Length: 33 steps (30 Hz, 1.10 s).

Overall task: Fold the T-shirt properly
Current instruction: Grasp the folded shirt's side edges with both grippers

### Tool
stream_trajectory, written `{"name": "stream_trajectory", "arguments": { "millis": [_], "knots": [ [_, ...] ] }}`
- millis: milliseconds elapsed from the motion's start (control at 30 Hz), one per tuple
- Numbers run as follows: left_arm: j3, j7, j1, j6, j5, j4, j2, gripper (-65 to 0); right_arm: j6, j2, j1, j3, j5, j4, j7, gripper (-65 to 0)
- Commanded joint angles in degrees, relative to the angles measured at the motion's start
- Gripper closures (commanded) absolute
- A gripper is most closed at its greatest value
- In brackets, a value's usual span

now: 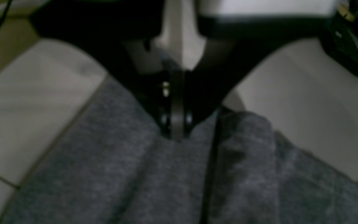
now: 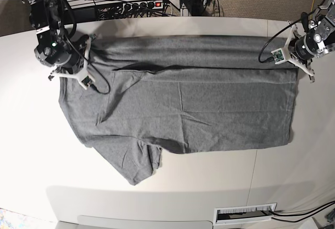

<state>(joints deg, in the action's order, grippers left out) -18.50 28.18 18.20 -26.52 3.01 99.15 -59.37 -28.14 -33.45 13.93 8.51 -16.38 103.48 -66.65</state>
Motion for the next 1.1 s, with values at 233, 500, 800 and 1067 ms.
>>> {"name": "stream_trajectory", "arguments": {
  "millis": [233,500,800,1067],
  "knots": [
    [-2.4,13.6,3.9,-9.4,6.8,-0.9,0.2,0.0,-2.5,0.1,6.9,0.9,0.5,2.0,-9.3,0.0],
    [-2.3,17.0,2.9,-8.1,8.3,4.4,0.1,0.0,-2.5,0.1,6.9,-4.8,0.6,5.7,-5.7,0.0],
    [-2.2,18.6,-1.4,0.9,10.2,13.9,-5.0,-9.2,-2.5,0.1,6.9,-13.1,0.5,11.5,3.8,0.0],
    [-2.2,9.6,-11.8,9.5,7.2,16.1,-7.9,-9.5,-2.4,0.2,6.7,-15.8,0.6,11.5,12.3,0.0]
  ]
}}
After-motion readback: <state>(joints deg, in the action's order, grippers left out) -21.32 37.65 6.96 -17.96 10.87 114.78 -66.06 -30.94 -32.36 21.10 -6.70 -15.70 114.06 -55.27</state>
